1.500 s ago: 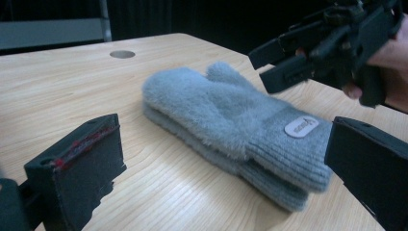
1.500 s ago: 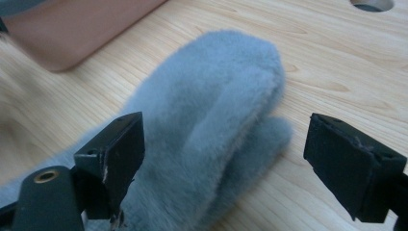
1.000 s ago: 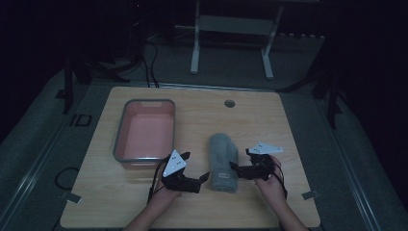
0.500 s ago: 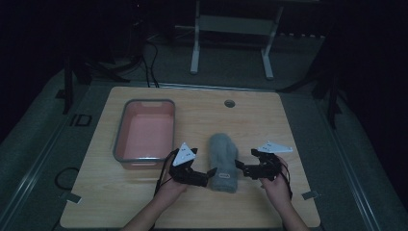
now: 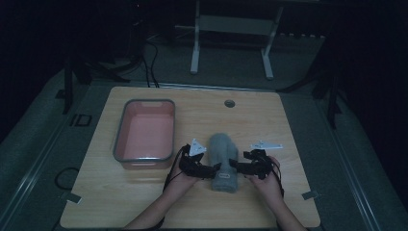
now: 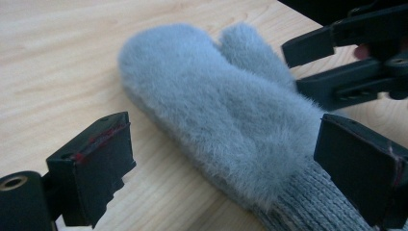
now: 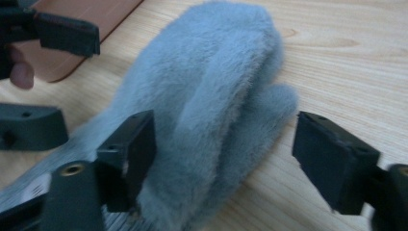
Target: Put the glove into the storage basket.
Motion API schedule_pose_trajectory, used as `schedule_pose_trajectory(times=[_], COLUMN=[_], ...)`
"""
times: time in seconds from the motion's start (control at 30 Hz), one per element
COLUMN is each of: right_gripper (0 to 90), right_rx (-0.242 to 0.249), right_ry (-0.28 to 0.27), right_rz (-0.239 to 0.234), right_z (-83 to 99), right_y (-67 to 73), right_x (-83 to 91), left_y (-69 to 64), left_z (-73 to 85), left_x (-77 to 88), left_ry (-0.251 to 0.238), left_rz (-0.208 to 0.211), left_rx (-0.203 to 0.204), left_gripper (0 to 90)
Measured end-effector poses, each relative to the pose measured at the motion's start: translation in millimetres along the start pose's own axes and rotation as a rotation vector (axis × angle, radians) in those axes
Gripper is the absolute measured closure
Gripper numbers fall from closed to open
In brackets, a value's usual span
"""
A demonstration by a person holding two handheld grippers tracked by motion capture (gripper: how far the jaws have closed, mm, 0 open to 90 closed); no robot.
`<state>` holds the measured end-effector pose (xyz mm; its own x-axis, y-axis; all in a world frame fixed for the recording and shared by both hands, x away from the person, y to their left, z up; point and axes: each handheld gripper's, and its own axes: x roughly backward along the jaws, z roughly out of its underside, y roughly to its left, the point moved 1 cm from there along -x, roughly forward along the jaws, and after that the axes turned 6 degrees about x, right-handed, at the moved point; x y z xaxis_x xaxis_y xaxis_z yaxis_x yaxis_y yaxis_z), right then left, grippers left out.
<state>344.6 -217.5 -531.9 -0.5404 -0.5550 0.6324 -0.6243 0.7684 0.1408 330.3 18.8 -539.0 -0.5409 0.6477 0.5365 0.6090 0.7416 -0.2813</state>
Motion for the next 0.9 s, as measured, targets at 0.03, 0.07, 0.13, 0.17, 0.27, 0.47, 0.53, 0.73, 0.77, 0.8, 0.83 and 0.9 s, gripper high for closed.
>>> schedule_pose_trajectory(times=[0.03, 0.07, 0.13, 0.17, 0.27, 0.47, 0.53, 0.73, 0.77, 0.8, 0.83, 0.9], right_gripper=[34.0, 34.6, 34.6, 34.2, 31.3, 32.3, 35.3, 52.7, 54.6, 56.3, 58.2, 61.3], right_rx=[-0.001, -0.004, -0.015, -0.023, -0.035, -0.068, -0.08, -0.068, -0.068, -0.075, -0.072, -0.072], right_ry=[0.007, 0.013, 0.035, 0.042, 0.054, 0.092, 0.097, 0.111, 0.113, 0.114, 0.114, 0.122], right_rz=[0.004, 0.011, 0.012, 0.001, -0.013, -0.083, -0.103, -0.155, -0.161, -0.163, -0.165, -0.166], right_z=[1.2, 2.1, 5.7, 7.6, 12.1, 16.8, 17.0, 16.4, 16.7, 17.0, 17.4, 17.0], right_y=[-1.3, -1.9, -4.4, -5.4, -6.9, -13.4, -14.8, -14.7, -14.7, -14.6, -14.3, -13.7], right_x=[-2.5, -3.7, -7.7, -8.9, -11.0, -18.1, -19.5, -22.0, -22.1, -22.0, -22.2, -22.0], left_y=[0.7, 1.9, 3.9, 5.2, 8.0, 8.8, 10.5, 14.6, 14.8, 14.4, 13.8, 13.1], left_z=[0.5, 1.5, 3.2, 3.6, 4.3, 6.6, 5.7, 5.8, 5.8, 5.5, 4.8, 4.0], left_x=[-1.0, -3.2, -6.9, -8.8, -13.1, -23.1, -25.7, -34.7, -35.8, -36.6, -37.4, -39.1], left_ry=[0.009, 0.028, 0.055, 0.069, 0.097, 0.15, 0.162, 0.19, 0.186, 0.191, 0.194, 0.203], left_rz=[-0.002, 0.003, 0.007, 0.011, 0.024, 0.024, 0.032, 0.065, 0.077, 0.088, 0.102, 0.131], left_rx=[0.005, 0.013, 0.022, 0.036, 0.059, 0.055, 0.062, 0.069, 0.067, 0.059, 0.062, 0.064], left_gripper=[11.7, 14.6, 15.0, 15.0, 15.0, 15.0, 15.0, 16.7, 17.4, 21.6, 25.4, 33.5])
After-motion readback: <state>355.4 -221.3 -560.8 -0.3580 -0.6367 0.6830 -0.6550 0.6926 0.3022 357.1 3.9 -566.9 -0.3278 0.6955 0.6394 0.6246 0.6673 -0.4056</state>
